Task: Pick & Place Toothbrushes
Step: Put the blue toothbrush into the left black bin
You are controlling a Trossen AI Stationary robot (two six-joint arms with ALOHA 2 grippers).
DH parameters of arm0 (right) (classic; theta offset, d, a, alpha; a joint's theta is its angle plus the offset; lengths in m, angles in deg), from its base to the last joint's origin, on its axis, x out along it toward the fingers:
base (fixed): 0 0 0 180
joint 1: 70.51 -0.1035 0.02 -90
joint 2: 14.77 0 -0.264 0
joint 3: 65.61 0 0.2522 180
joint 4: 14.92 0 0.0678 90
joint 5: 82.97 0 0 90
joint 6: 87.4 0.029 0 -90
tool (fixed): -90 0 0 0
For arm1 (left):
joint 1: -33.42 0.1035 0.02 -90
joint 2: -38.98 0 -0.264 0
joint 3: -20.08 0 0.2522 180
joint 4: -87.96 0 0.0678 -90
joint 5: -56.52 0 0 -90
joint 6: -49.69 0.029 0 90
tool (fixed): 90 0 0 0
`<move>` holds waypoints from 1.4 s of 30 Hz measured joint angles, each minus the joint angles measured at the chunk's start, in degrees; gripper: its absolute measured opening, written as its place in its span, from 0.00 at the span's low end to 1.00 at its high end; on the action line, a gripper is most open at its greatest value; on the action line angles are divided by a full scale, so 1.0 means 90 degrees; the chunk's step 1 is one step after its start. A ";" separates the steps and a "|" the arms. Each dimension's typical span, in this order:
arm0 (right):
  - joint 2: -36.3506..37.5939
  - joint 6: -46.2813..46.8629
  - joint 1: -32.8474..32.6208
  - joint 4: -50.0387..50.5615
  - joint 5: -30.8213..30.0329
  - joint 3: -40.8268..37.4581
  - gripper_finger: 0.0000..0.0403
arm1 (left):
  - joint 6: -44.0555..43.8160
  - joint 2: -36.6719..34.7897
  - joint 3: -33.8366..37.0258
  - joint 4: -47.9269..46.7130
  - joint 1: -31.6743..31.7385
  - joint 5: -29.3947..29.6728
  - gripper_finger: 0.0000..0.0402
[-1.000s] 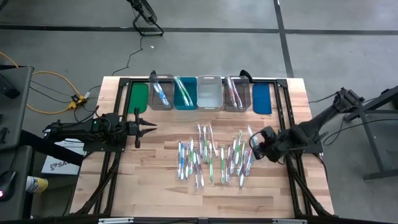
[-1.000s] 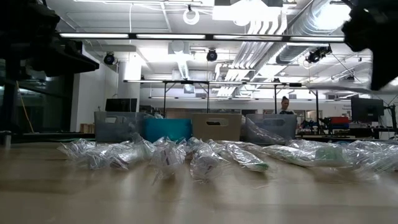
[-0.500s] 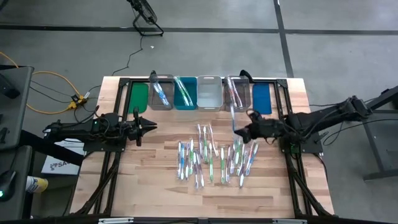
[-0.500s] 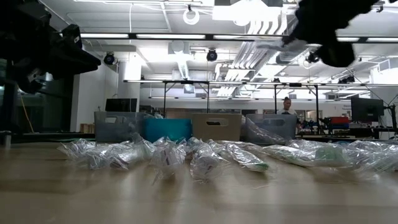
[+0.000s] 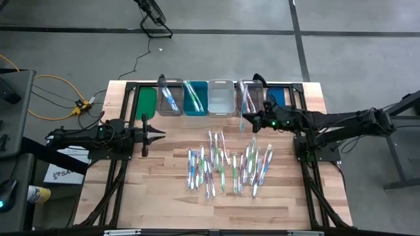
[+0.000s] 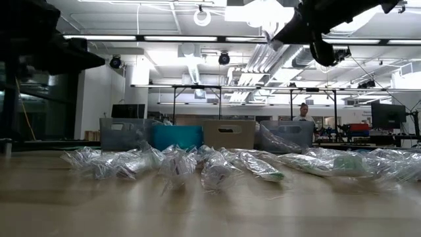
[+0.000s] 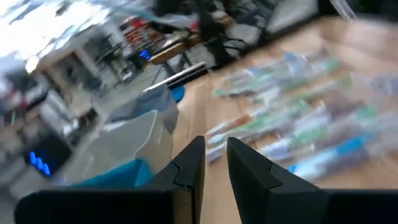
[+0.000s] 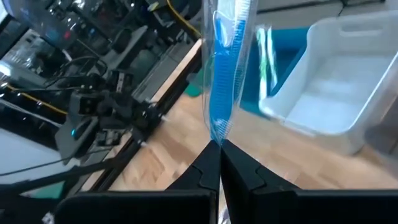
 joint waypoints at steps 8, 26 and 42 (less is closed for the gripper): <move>-0.0020 -0.0828 0.0648 -0.0349 0.1078 0.0000 0.01 | -0.2740 0.0059 -0.0010 0.0927 0.0002 0.1125 0.16; -0.2154 -0.2809 0.1709 -0.2057 0.3760 0.0814 0.01 | -0.3738 0.3624 -0.1247 0.3132 0.0005 0.1655 0.20; -0.3297 -0.3900 0.1384 -0.2286 0.4281 0.1933 0.01 | -0.4507 0.6447 -0.3591 0.3051 0.0841 0.1126 0.66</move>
